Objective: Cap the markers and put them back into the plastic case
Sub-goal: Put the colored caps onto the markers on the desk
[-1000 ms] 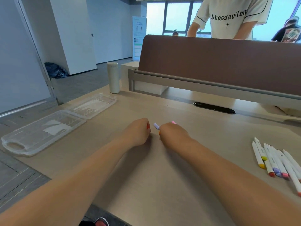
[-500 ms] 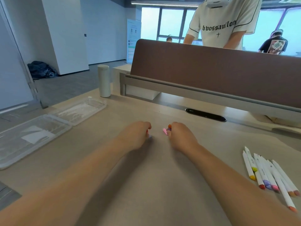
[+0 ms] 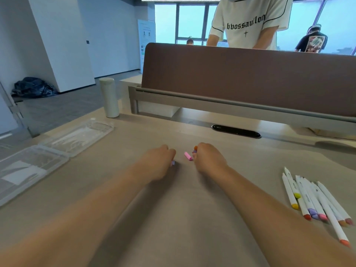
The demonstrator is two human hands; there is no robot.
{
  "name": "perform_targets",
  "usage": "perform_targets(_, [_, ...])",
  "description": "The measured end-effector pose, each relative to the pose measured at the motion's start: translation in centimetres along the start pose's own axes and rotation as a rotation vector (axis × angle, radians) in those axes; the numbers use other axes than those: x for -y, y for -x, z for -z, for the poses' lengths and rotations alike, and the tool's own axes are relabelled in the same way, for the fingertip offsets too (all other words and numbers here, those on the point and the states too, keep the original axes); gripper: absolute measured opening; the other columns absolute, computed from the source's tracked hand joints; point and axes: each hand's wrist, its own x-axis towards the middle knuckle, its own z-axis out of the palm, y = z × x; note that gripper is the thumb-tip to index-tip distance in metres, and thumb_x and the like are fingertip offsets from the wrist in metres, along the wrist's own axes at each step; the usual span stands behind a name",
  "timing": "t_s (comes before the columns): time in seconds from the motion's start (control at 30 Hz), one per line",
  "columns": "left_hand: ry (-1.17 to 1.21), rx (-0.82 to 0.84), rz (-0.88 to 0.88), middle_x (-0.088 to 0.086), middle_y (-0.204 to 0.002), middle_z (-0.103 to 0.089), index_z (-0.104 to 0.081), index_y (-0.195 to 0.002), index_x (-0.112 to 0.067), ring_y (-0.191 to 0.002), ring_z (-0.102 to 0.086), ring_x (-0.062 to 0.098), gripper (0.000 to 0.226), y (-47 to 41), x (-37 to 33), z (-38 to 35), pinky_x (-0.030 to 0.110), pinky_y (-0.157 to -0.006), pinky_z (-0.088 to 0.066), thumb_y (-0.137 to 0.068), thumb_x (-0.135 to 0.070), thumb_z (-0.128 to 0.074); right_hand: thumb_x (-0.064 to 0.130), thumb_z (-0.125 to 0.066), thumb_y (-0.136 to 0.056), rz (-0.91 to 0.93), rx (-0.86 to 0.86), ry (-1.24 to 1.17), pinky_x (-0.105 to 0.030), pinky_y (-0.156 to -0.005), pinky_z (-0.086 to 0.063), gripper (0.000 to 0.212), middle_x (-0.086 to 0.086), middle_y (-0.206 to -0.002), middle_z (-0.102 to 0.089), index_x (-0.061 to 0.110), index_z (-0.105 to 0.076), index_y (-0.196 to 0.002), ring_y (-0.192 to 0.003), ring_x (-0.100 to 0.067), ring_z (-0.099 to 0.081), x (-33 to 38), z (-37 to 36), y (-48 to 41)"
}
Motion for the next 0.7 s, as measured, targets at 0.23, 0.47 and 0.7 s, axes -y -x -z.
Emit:
perform_targets(0.23, [0.021,-0.104,-0.008,0.009,-0.104,-0.055,-0.052,-0.103,-0.013,-0.093,-0.059,0.032,0.022,-0.4,-1.4,-0.5,0.039,-0.080,-0.049,-0.103,-0.033,-0.042,0.013,-0.058,-0.093,-0.025,-0.081,-0.090,-0.028,-0.083,-0.048,0.017,-0.008,-0.113,-0.066,0.012,-0.066,-0.108,-0.102,-0.028,-0.064,-1.2,-0.8,-0.2])
perform_targets(0.47, [0.037,-0.074,-0.004,0.012,-0.109,-0.058,-0.055,-0.112,-0.014,-0.096,-0.057,0.030,0.021,-2.3,-1.3,-0.5,0.036,-0.081,-0.047,-0.102,-0.028,-0.043,0.015,-0.055,-0.096,0.012,-0.097,-0.132,-0.028,-0.081,-0.046,0.018,-0.011,-0.111,-0.066,0.010,-0.067,-0.108,-0.101,-0.030,-0.063,-1.9,-1.1,-0.7])
perform_targets(0.7, [0.158,-0.149,0.009,0.013,-0.126,-0.060,-0.054,-0.130,-0.013,-0.113,-0.056,0.029,0.031,-3.2,-1.5,-0.5,0.033,-0.093,-0.043,-0.101,-0.020,-0.044,0.023,-0.056,-0.096,0.069,-0.126,-0.153,-0.034,-0.085,-0.049,0.024,-0.014,-0.109,-0.067,0.005,-0.066,-0.109,-0.101,-0.033,-0.062,-1.1,-0.9,-0.9])
